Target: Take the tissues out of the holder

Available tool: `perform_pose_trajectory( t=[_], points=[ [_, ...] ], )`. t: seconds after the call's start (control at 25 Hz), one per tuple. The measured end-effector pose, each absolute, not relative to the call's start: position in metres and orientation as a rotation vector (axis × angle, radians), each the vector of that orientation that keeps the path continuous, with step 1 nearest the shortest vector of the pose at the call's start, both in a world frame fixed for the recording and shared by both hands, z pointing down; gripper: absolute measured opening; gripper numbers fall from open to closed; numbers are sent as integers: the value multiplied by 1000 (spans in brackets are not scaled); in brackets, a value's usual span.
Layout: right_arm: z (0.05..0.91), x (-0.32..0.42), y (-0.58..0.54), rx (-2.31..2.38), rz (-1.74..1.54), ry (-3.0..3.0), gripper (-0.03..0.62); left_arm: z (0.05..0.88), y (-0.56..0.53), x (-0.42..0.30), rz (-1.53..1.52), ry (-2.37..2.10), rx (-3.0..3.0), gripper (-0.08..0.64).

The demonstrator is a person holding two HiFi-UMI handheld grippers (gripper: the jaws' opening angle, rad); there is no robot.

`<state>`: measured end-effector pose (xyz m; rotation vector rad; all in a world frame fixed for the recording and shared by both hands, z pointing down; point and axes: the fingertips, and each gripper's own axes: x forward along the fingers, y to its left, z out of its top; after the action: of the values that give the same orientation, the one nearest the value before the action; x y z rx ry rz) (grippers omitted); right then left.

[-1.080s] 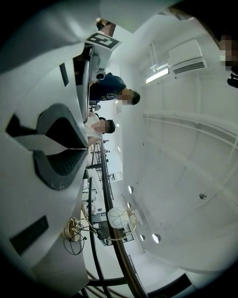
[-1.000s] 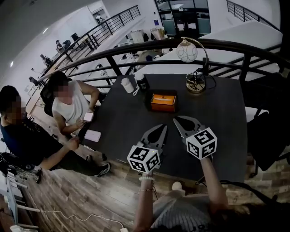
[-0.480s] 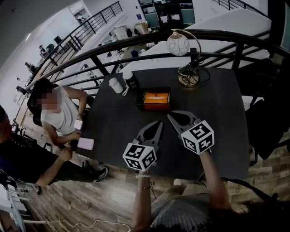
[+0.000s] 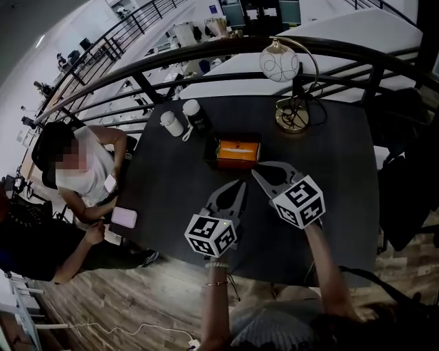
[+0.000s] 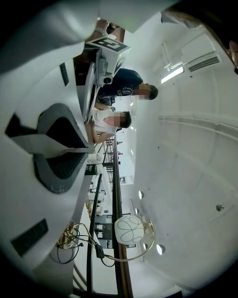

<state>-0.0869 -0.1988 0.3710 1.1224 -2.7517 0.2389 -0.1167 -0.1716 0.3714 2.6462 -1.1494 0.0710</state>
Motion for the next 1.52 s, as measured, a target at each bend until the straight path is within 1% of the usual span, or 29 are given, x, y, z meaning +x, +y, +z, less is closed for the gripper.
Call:
perform_pose_trajectory(
  t=[0.48,0.64,0.76,1.2,1.52],
  points=[
    [395,-90,-229,1078,276,-2724,25,392,-199,-125,108,-1158,2599,8],
    [397,-93,-245,1062,232,-2679,69,400,-211,-126,108,-1115,2593,8],
    [400,-99,-263,1053,196,-2626,91,406,-220,-131,123,-1081,2591,8],
    [446,-141,-325,771,98,-2366,95,424,-263,-162,137,-1035,2564,8],
    [473,-157,-337,672,82,-2270,95,427,-277,-171,128,-1020,2543,8]
  ],
)
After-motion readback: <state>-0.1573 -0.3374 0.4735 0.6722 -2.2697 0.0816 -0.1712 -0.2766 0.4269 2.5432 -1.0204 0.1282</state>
